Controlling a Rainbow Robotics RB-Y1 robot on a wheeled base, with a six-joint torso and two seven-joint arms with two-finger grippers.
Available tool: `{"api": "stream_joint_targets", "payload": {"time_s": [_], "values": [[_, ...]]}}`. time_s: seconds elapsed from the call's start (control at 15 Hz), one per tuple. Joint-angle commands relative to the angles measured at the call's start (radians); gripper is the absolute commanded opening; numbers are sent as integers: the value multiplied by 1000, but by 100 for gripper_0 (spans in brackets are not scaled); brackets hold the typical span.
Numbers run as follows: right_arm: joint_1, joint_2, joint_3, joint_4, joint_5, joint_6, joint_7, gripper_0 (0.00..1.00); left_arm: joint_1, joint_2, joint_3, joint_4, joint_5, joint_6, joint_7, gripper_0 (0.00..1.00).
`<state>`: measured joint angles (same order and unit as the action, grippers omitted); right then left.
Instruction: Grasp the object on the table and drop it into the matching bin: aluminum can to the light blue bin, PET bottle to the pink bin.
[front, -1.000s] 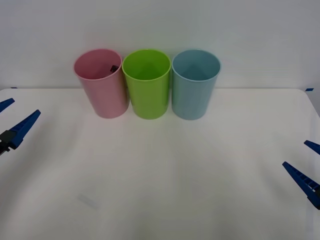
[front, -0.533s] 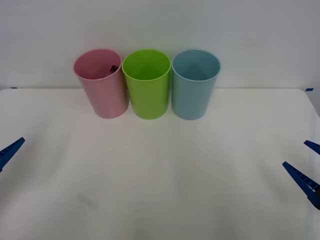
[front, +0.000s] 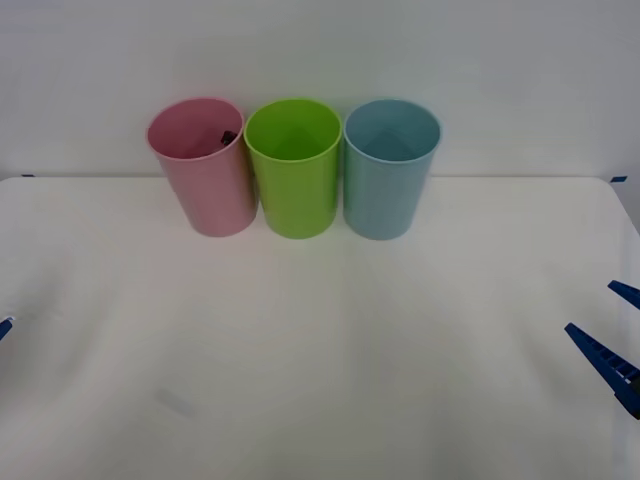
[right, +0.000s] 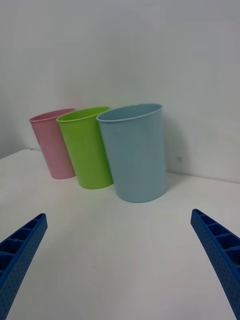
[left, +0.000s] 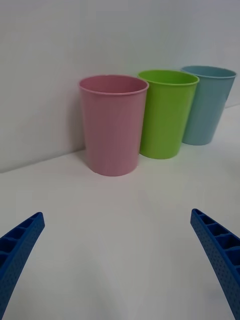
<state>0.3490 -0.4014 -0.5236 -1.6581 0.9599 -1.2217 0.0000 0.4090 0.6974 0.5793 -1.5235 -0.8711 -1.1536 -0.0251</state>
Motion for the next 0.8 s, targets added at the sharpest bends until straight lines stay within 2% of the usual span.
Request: {"api": "stream_joint_targets", "payload": {"time_s": [0.07,0.8], "values": [[0,0,0,0,0,0,0,100,36,11,22,0,0,-11,-6,100],[0,0,0,0,0,0,0,100,96,83,16,0,-2,-26,-7,100]]}}
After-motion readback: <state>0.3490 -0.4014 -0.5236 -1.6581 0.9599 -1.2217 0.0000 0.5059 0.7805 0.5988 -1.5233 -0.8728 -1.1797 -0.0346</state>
